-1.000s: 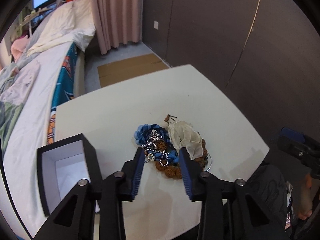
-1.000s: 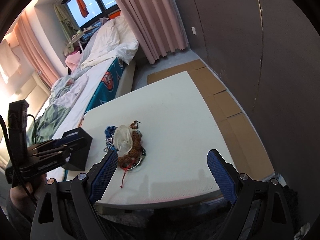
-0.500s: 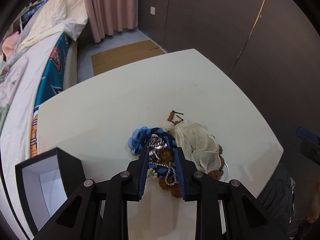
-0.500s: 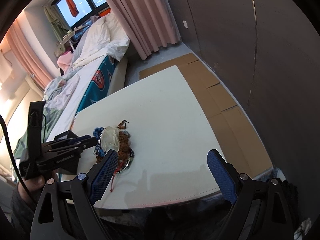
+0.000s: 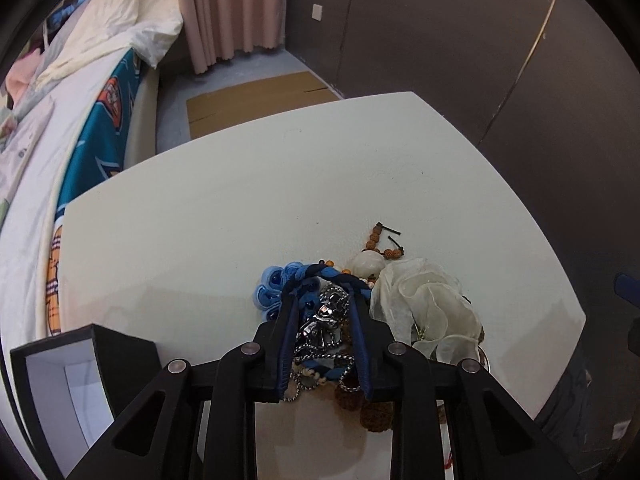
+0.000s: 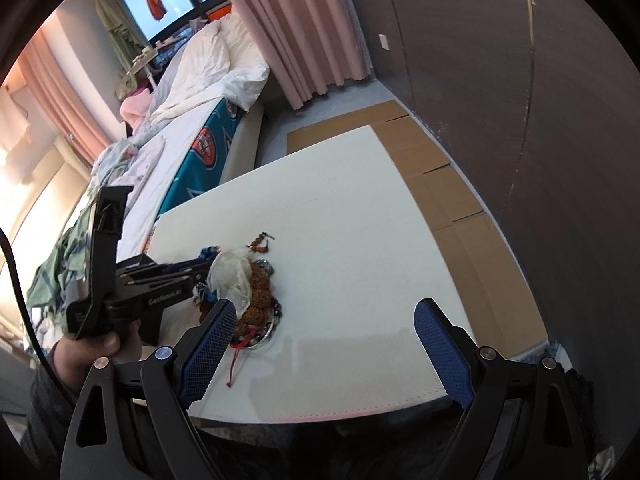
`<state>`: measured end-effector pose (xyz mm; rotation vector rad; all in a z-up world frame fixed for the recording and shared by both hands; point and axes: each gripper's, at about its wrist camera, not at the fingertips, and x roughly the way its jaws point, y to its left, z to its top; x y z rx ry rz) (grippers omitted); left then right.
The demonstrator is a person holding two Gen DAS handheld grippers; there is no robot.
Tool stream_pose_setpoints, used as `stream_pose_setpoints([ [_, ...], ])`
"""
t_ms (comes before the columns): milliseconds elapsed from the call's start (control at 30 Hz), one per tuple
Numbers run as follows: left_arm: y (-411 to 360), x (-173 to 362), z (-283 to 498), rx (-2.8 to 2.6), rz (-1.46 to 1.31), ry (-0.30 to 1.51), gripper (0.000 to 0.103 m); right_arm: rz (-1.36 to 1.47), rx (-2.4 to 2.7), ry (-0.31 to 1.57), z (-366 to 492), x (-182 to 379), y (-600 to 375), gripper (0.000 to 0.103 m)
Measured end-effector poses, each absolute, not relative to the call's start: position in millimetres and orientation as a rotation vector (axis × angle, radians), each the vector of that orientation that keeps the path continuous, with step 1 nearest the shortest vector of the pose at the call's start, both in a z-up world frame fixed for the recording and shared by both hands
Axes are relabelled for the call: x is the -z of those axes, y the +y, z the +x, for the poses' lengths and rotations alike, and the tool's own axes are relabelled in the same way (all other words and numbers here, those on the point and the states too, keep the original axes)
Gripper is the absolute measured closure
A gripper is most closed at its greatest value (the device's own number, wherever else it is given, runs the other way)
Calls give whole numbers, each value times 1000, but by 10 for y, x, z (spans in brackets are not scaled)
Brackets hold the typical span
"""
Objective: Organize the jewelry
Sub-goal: 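Lower the left tool onto the pile and grasp the silver chain necklace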
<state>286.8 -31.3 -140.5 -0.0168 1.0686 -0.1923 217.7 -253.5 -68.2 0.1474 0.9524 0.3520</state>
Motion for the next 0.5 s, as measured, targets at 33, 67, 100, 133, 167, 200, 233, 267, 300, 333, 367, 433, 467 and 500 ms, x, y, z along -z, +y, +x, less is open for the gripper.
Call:
stream_pose_setpoints([
  [33, -320, 1406, 2869, 194, -10, 1069, 76, 144, -357, 954, 2179, 684, -2519, 12],
  [67, -331, 1400, 2862, 198, 0, 1071, 76, 143, -361, 955, 2187, 686, -2511, 12],
  [100, -338, 1396, 2857, 204, 6, 1073, 76, 143, -363, 955, 2189, 686, -2502, 12],
  [133, -339, 1393, 2851, 211, 10, 1077, 76, 143, -366, 955, 2183, 692, -2497, 12],
  [167, -342, 1383, 2829, 223, 15, 1086, 76, 141, -370, 955, 2176, 691, -2483, 12],
  [200, -335, 1385, 2810, 230, 18, 1093, 76, 139, -371, 955, 2175, 685, -2465, 12],
  [233, -328, 1385, 2783, 237, 20, 1098, 76, 138, -373, 954, 2167, 686, -2457, 12],
  [267, -317, 1390, 2759, 243, 19, 1100, 76, 137, -376, 955, 2159, 689, -2450, 12],
  [300, -306, 1398, 2745, 248, 14, 1103, 76, 137, -378, 956, 2152, 697, -2451, 12],
  [333, -290, 1405, 2734, 253, 3, 1102, 77, 138, -379, 959, 2144, 708, -2448, 12],
  [367, -270, 1413, 2737, 252, -9, 1104, 77, 138, -380, 962, 2145, 715, -2438, 12],
  [433, -239, 1429, 2759, 256, -40, 1107, 79, 138, -382, 970, 2147, 722, -2429, 12],
  [467, -225, 1435, 2772, 259, -57, 1107, 80, 136, -383, 973, 2140, 723, -2429, 12],
  [500, -219, 1438, 2782, 259, -62, 1109, 80, 133, -384, 973, 2129, 718, -2431, 12],
])
